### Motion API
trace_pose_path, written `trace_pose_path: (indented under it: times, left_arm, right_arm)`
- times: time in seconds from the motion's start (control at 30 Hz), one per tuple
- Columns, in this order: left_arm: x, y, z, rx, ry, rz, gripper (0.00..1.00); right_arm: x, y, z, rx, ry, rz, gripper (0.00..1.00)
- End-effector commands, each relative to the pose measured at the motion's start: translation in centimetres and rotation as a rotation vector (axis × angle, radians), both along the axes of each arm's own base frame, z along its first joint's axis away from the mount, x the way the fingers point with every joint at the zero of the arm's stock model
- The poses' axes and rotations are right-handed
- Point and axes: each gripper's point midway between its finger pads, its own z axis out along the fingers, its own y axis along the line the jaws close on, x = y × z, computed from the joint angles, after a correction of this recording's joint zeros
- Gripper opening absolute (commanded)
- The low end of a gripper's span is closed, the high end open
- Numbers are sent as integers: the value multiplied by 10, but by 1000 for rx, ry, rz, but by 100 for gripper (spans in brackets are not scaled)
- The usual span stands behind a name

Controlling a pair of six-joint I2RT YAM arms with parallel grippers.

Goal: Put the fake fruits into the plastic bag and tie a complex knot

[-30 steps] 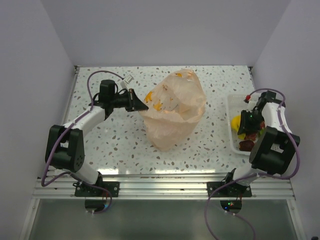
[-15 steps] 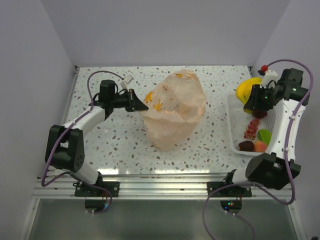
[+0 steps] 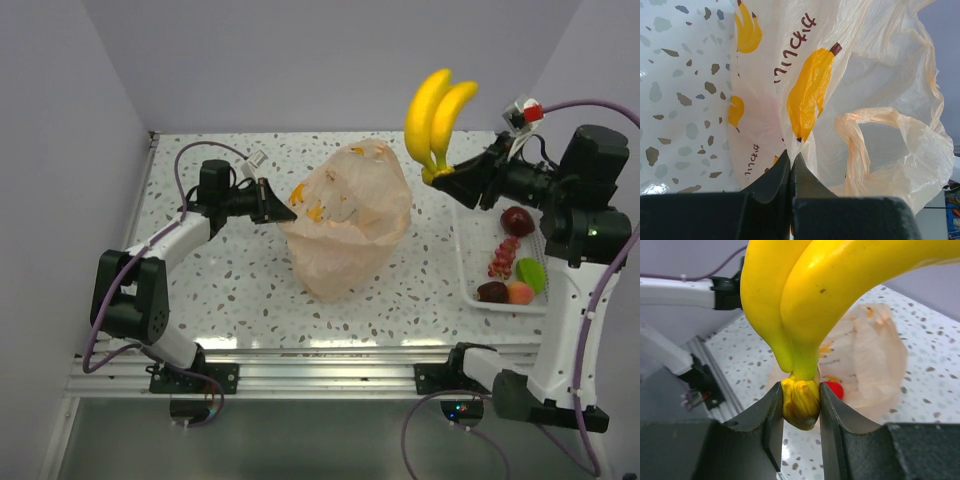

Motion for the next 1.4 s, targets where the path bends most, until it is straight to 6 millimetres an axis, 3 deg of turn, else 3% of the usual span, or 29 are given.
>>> trace_pose_path:
  times: [0.0, 0.03, 0.07, 0.2, 0.3, 0.4, 0.5, 0.6, 0.93, 1.13, 1.37]
  left_arm:
    - [4, -1, 13, -13, -59, -13, 0]
    - [5, -1, 14, -12, -59, -12, 0]
    - [6, -1, 14, -11, -56, -12, 0]
    - [6, 0, 13, 0, -61, -10, 0]
    - [4, 1, 14, 1, -62, -9, 0]
    - [3, 1, 14, 3, -65, -5, 0]
    - [2, 2, 14, 4, -67, -4, 0]
    - [2, 2, 15, 4, -70, -2, 0]
    - [1, 2, 16, 3, -68, -4, 0]
    - [0, 2, 16, 4, -69, -4, 0]
    - [-1, 2, 16, 0, -69, -7, 0]
  right_arm:
    - [-25, 39, 38, 196, -25, 193, 0]
    - [-32, 52, 55, 216, -112, 254, 0]
    - [-35, 60, 49, 306, 8, 267, 0]
    - [-72, 99, 68, 416, 78, 431, 0]
    - [-83, 109, 65, 489, 214, 476, 0]
    - [-79, 117, 35, 554, 422, 466, 0]
    - [-66, 126, -21, 574, 656, 416, 0]
    - [-62, 132, -55, 557, 773, 374, 0]
    - [-25, 137, -106, 524, 927, 171, 0]
    - [-13, 138, -101, 527, 920, 147, 60]
    - [-14, 134, -61, 508, 738, 197, 65]
